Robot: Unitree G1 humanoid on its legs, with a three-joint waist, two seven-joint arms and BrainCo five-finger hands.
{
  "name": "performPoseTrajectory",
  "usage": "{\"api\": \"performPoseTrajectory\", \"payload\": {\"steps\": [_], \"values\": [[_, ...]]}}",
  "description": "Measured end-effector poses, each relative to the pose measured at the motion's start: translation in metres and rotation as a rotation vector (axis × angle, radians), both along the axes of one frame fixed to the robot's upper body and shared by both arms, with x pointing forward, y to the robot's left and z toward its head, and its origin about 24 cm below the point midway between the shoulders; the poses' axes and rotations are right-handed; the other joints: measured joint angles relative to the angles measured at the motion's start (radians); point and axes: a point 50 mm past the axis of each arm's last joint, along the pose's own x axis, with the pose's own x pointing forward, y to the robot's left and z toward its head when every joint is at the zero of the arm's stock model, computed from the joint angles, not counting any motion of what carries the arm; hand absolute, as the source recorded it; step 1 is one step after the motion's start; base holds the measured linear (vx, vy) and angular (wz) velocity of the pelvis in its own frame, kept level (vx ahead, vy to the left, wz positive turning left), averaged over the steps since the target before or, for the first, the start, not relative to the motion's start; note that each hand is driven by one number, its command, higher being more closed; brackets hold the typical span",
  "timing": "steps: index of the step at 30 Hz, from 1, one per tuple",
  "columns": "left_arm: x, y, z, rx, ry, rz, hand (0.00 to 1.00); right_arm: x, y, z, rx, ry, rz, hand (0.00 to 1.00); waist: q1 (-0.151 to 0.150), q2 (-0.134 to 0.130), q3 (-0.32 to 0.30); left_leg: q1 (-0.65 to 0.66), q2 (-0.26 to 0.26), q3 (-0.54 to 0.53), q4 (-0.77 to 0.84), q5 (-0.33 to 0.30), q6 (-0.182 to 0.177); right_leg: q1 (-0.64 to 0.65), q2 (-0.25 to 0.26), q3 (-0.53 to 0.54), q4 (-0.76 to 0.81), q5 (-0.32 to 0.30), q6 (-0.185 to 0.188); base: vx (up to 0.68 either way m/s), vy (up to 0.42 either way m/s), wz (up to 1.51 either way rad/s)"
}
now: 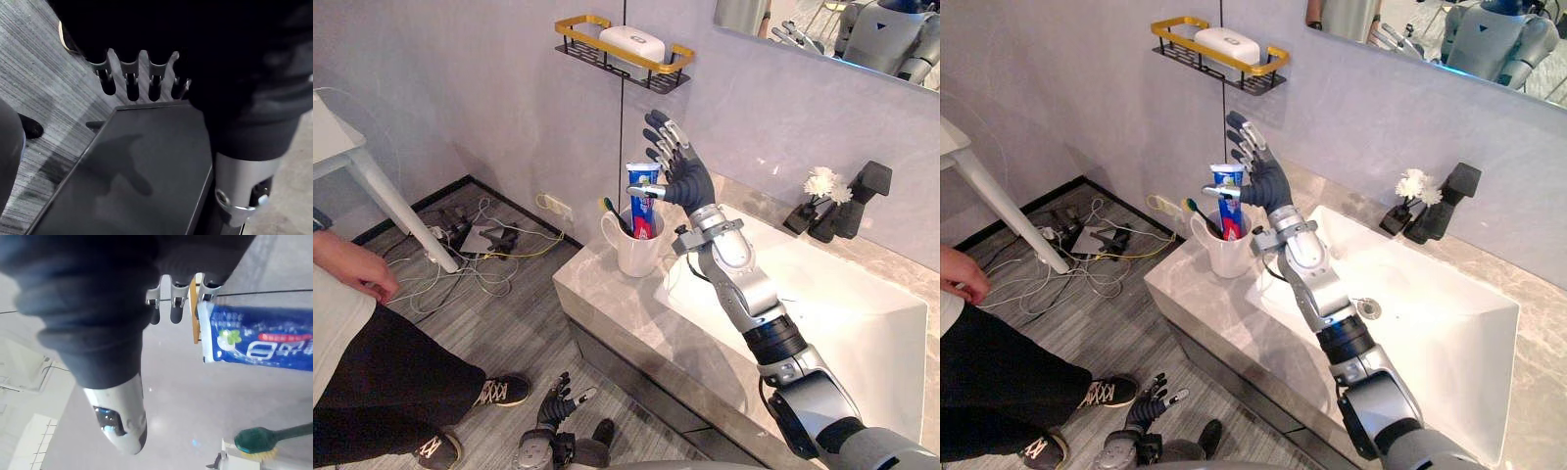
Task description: Organize washtable
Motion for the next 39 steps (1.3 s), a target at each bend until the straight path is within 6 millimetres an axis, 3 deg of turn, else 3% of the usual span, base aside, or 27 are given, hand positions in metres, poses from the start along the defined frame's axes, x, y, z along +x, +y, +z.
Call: {"api": "performPoseTrajectory", "payload": {"steps": [3,6,14,18,21,22,25,29,31,35,39], "values": [[-0.001,0.001,-0.001,0.003,0.007,0.001,0.00,-0.007,-0.004,0.009,-0.009,-0.061,-0.014,0.00,-0.017,-0.002,-0.002,0.011,0.001,0.017,0.000,-0.004,0.006,0.000,-0.003,0.018,0.004,0.000,0.000,-0.03,-0.005,-0.17],[-0.004,0.003,-0.003,-0.003,0.018,0.043,0.00,-0.026,-0.015,0.019,-0.036,-0.167,-0.043,0.00,-0.030,-0.003,-0.002,0.025,-0.005,0.029,0.001,0.000,0.001,0.006,-0.010,0.028,0.006,0.001,0.003,-0.01,0.001,-0.10],[-0.011,0.008,-0.007,0.020,0.052,0.047,0.00,-0.082,-0.079,0.050,-0.044,-0.462,-0.325,0.00,-0.099,0.005,-0.004,0.048,-0.005,0.092,0.000,-0.007,0.008,-0.002,-0.014,0.086,-0.007,0.018,0.017,-0.03,0.005,-0.22],[-0.014,0.007,-0.010,0.024,0.073,0.042,0.00,-0.108,-0.125,0.055,-0.045,-0.532,-0.566,0.00,-0.133,0.016,-0.008,0.056,-0.004,0.138,0.000,-0.011,0.011,-0.019,-0.011,0.133,-0.031,0.042,0.020,0.01,0.023,-0.38],[-0.021,0.008,-0.014,0.025,0.107,0.044,0.00,-0.134,-0.173,0.048,0.001,-0.521,-0.875,0.00,-0.175,0.028,-0.016,0.050,-0.005,0.173,0.000,-0.013,0.010,-0.037,-0.010,0.169,-0.050,0.063,0.022,0.01,0.027,-0.32],[-0.022,0.008,-0.015,0.025,0.114,0.045,0.00,-0.139,-0.179,0.046,0.012,-0.514,-0.916,0.00,-0.184,0.030,-0.018,0.050,-0.005,0.179,0.000,-0.013,0.010,-0.039,-0.009,0.176,-0.052,0.066,0.023,0.01,0.026,-0.30],[-0.029,0.004,-0.020,0.012,0.148,0.047,0.00,-0.166,-0.213,0.010,0.096,-0.372,-1.181,0.00,-0.216,0.047,-0.032,0.049,0.005,0.227,0.000,-0.027,0.002,-0.053,0.007,0.214,-0.091,0.082,0.013,-0.01,0.004,-0.45],[-0.034,-0.001,-0.023,-0.001,0.172,0.045,0.00,-0.176,-0.224,-0.014,0.120,-0.267,-1.264,0.00,-0.236,0.059,-0.052,0.043,0.013,0.240,0.000,-0.040,-0.003,-0.056,0.011,0.222,-0.112,0.092,0.008,-0.01,-0.010,-0.15],[-0.035,-0.002,-0.023,-0.004,0.174,0.046,0.00,-0.184,-0.235,-0.044,0.131,-0.116,-1.345,0.00,-0.231,0.060,-0.065,0.040,0.021,0.255,0.000,-0.043,-0.005,-0.073,0.017,0.239,-0.111,0.092,0.007,0.03,-0.019,-0.19],[-0.036,-0.003,-0.024,-0.015,0.181,0.073,0.00,-0.213,-0.234,-0.096,0.203,0.154,-1.484,0.00,-0.241,0.071,-0.075,0.031,0.029,0.280,0.000,-0.047,-0.007,-0.097,0.023,0.255,-0.109,0.096,0.002,0.05,-0.021,-0.18],[-0.039,-0.006,-0.025,-0.040,0.187,0.131,0.00,-0.225,-0.227,-0.126,0.221,0.356,-1.521,0.00,-0.247,0.086,-0.084,0.043,0.032,0.327,0.006,-0.055,-0.006,-0.099,0.021,0.293,-0.094,0.101,0.005,0.09,0.008,-0.34]]}}
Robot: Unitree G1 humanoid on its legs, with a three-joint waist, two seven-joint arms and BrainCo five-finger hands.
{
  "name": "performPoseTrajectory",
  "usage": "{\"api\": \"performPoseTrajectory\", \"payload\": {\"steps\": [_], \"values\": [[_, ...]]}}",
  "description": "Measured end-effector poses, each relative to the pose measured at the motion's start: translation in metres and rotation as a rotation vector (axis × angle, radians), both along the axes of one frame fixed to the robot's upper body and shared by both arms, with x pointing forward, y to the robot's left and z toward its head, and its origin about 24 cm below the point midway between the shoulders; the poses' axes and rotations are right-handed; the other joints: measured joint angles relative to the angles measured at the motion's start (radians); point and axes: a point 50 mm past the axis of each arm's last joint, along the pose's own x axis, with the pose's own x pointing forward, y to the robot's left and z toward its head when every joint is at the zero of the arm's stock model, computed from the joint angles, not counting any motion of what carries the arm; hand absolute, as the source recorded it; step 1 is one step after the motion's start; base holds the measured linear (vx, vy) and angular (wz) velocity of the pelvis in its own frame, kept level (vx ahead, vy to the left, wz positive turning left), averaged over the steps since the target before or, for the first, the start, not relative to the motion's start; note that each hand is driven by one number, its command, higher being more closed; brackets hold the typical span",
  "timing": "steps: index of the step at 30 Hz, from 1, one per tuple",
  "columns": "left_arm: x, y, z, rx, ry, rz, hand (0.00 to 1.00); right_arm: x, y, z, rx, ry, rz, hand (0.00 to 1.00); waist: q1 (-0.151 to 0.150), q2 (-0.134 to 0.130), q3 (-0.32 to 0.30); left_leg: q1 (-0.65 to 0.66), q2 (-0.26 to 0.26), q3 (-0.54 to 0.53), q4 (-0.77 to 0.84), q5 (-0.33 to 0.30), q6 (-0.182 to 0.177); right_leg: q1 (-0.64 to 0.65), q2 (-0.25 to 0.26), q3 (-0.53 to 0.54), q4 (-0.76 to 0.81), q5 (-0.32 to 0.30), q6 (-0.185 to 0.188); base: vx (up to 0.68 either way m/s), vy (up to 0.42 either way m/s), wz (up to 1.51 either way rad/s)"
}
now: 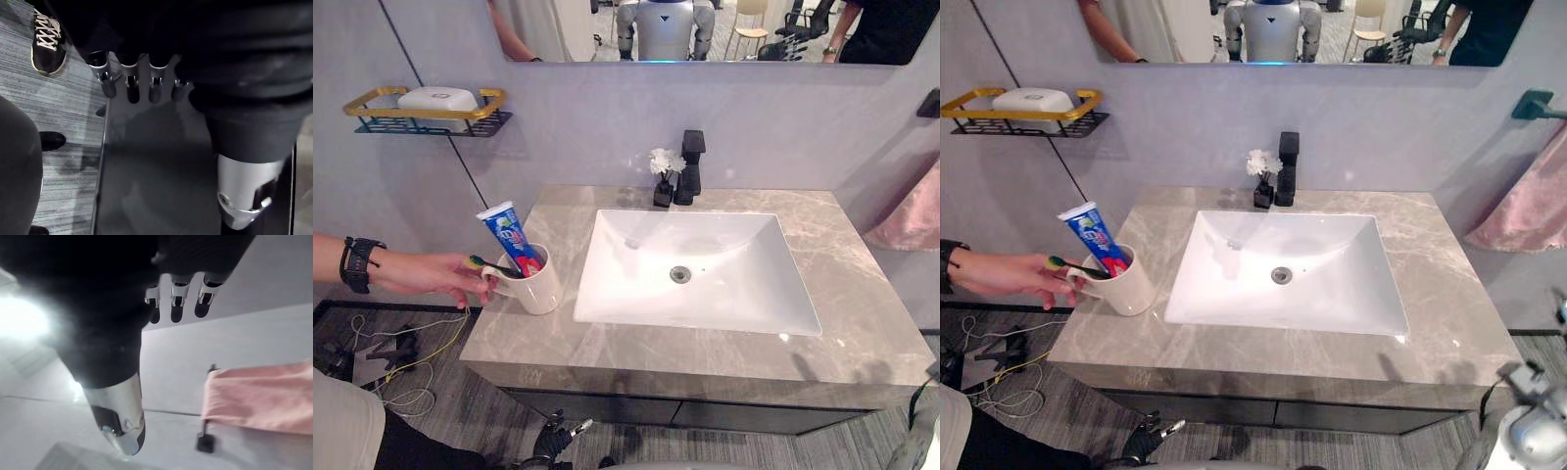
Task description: Organize washtable
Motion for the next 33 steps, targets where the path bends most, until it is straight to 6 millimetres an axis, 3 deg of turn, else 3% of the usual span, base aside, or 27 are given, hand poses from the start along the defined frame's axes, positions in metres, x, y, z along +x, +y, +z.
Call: {"api": "performPoseTrajectory", "payload": {"steps": [4,6,8,13,22,28,33], "values": [[-0.003,0.001,0.001,-0.003,-0.003,0.054,0.00,-0.001,0.015,-0.025,0.089,0.093,0.061,0.00,-0.003,0.000,0.000,0.019,0.015,0.082,0.000,-0.028,0.003,0.007,-0.004,0.001,0.013,-0.009,0.001,0.02,0.014,-0.04],[-0.006,0.001,0.001,-0.011,-0.001,0.087,0.00,-0.004,0.028,-0.055,0.208,0.194,0.122,0.00,0.001,-0.002,0.001,0.044,0.018,0.113,0.000,-0.035,-0.003,0.013,-0.011,0.001,0.041,-0.032,0.003,0.00,0.000,0.00],[-0.006,0.001,0.001,-0.013,-0.001,0.097,0.00,-0.009,0.034,-0.072,0.278,0.244,0.131,0.00,0.005,0.000,0.001,0.053,0.019,0.134,0.000,-0.037,-0.002,0.012,-0.017,0.000,0.057,-0.050,0.003,0.01,0.013,0.02],[-0.014,0.003,0.001,-0.008,0.012,0.173,0.00,-0.060,0.052,-0.138,0.559,0.473,0.079,0.00,0.010,-0.001,0.001,0.072,0.025,0.184,-0.001,-0.043,-0.014,0.014,-0.020,0.004,0.083,-0.073,-0.005,0.08,0.021,-0.06],[-0.012,0.002,-0.001,-0.009,0.020,0.155,0.00,-0.081,0.076,-0.173,0.712,0.635,0.149,0.00,0.041,-0.002,0.001,0.090,0.031,0.196,-0.006,-0.044,-0.016,0.029,-0.017,0.005,0.084,-0.077,-0.009,-0.01,0.008,-0.01],[-0.011,0.002,-0.002,-0.007,0.022,0.124,0.00,-0.093,0.098,-0.198,0.838,0.751,0.211,0.00,0.043,-0.002,0.001,0.089,0.029,0.189,-0.006,-0.044,-0.017,0.030,-0.013,0.001,0.081,-0.079,-0.008,-0.01,0.011,0.04],[-0.008,0.002,-0.003,0.015,0.032,0.044,0.00,-0.086,0.115,-0.215,0.912,0.821,0.273,0.00,0.048,-0.006,-0.001,0.067,0.022,0.133,-0.005,-0.028,-0.015,0.036,-0.014,-0.037,0.055,-0.069,0.010,0.06,0.001,0.21]]}}
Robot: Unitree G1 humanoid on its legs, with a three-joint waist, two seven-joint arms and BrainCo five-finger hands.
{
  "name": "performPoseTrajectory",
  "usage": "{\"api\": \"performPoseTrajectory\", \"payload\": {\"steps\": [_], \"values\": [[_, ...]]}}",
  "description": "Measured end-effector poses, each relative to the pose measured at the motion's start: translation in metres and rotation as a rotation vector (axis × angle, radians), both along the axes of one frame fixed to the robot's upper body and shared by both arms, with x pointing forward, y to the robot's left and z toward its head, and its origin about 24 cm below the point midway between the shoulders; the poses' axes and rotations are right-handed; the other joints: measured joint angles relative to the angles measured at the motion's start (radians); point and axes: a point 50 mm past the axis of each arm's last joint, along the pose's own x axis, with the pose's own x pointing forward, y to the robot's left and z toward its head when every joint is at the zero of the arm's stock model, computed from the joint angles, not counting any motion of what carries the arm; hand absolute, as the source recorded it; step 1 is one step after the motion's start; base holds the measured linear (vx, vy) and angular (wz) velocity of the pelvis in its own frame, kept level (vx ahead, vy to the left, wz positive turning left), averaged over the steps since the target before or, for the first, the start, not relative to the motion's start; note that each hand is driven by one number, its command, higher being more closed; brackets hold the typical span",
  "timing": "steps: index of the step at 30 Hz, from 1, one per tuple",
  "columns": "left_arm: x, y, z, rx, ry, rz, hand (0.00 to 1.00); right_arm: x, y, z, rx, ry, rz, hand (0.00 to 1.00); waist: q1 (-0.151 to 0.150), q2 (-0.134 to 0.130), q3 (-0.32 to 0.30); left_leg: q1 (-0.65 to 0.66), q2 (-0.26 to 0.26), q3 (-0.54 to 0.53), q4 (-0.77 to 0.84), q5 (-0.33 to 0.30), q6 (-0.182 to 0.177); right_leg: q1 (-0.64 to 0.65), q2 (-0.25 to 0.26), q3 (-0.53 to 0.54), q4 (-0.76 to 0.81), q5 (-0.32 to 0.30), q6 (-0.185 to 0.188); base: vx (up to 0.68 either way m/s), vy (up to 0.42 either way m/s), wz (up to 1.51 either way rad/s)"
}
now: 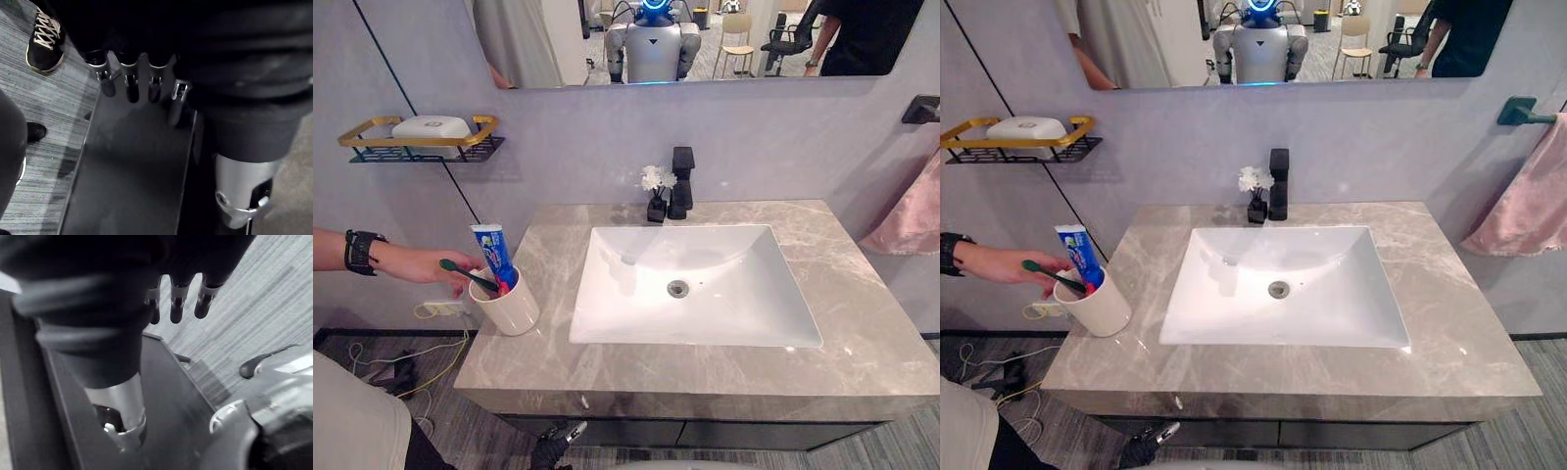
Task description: Organize washtable
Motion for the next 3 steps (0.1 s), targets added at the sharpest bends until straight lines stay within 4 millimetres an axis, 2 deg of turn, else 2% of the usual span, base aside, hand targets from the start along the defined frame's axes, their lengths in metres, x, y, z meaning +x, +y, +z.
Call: {"api": "performPoseTrajectory", "payload": {"steps": [3], "values": [[0.0011,0.0014,-0.0011,0.001,0.006,-0.019,0.00,0.0067,0.0010,-0.0046,0.015,0.009,0.015,0.00,0.000,-0.005,0.000,0.004,-0.005,-0.022,0.005,0.001,-0.001,0.032,0.001,-0.021,-0.029,0.008,0.009,0.08,-0.002,0.21]]}}
